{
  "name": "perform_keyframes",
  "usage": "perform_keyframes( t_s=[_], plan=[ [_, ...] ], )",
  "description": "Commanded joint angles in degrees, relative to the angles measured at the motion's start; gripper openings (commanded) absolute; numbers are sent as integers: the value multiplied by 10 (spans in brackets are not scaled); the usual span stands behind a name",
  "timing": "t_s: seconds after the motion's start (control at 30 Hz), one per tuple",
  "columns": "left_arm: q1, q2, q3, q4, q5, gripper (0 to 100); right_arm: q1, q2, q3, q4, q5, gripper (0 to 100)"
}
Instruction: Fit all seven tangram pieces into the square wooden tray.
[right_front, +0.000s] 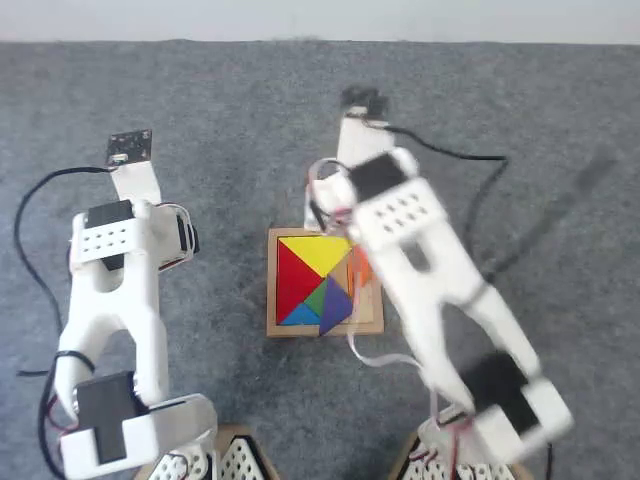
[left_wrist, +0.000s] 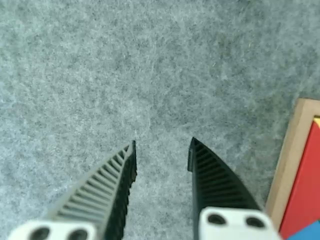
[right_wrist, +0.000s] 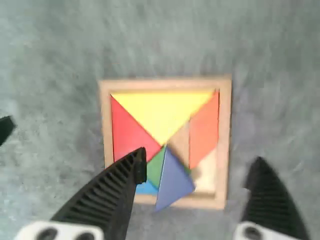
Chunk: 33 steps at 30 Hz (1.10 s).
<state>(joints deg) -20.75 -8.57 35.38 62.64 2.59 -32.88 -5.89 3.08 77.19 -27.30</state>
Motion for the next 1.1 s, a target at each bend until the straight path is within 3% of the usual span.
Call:
perform_keyframes(
  t_s=[0.0, 0.03, 0.1, 0.2, 0.5, 0.77, 1.07],
  plan=[
    [4, -11, -4, -12, -7, 166, 13, -124, 185, -177, 142, 69],
    [4, -11, -4, -12, -7, 166, 7, -146, 248, -238, 201, 17],
    [4, -11, -3, -12, -7, 166, -24, -187, 354, -328, 290, 18],
    [4, -11, -3, -12, -7, 166, -79, -221, 447, -414, 306, 6],
    [4, -11, -2, -12, -7, 166, -148, -135, 429, -395, 327, 6],
    [2, -11, -2, -12, -7, 166, -102, -37, 347, -326, 330, 6],
    [2, -11, -2, -12, -7, 166, -57, -12, 335, -328, 331, 6]
  ],
)
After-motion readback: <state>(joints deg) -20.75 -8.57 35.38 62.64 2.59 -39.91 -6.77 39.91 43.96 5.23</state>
